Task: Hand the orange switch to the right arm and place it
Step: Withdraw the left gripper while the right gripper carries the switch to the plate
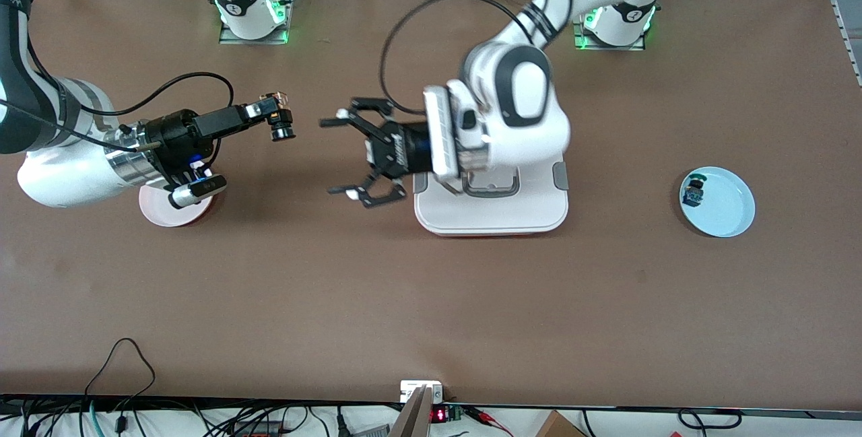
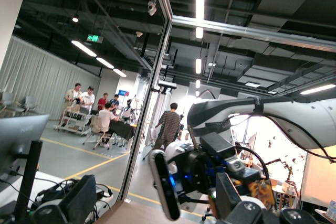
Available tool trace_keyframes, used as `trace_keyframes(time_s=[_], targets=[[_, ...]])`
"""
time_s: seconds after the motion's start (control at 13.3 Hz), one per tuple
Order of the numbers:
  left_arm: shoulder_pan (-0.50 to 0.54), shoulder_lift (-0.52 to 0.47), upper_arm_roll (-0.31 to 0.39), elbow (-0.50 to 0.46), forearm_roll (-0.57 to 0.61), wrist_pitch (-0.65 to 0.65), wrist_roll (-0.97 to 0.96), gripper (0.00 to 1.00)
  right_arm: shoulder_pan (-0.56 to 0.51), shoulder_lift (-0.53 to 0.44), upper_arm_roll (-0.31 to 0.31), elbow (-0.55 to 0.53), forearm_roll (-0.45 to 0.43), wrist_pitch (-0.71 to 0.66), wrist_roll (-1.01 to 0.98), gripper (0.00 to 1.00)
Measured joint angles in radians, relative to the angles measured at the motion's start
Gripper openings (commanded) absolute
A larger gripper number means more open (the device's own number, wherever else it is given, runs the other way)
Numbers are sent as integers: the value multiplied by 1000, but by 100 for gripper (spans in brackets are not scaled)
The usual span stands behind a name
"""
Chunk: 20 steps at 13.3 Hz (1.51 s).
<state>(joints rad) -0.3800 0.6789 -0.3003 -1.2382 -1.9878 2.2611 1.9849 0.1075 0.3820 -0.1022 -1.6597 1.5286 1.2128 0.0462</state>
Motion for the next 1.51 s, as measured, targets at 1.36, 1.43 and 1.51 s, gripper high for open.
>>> trace_keyframes(time_s=[1.36, 1.43, 1.51], targets=[[752, 179, 141, 45, 657, -899, 100, 100, -107, -25, -7, 11, -619, -9, -169, 0], [763, 178, 184, 99, 712, -905, 100, 100, -108, -30, -7, 11, -700, 21, -197, 0], [772, 176, 228, 151, 771, -918, 99, 100, -108, -33, -7, 11, -771, 51, -227, 0]])
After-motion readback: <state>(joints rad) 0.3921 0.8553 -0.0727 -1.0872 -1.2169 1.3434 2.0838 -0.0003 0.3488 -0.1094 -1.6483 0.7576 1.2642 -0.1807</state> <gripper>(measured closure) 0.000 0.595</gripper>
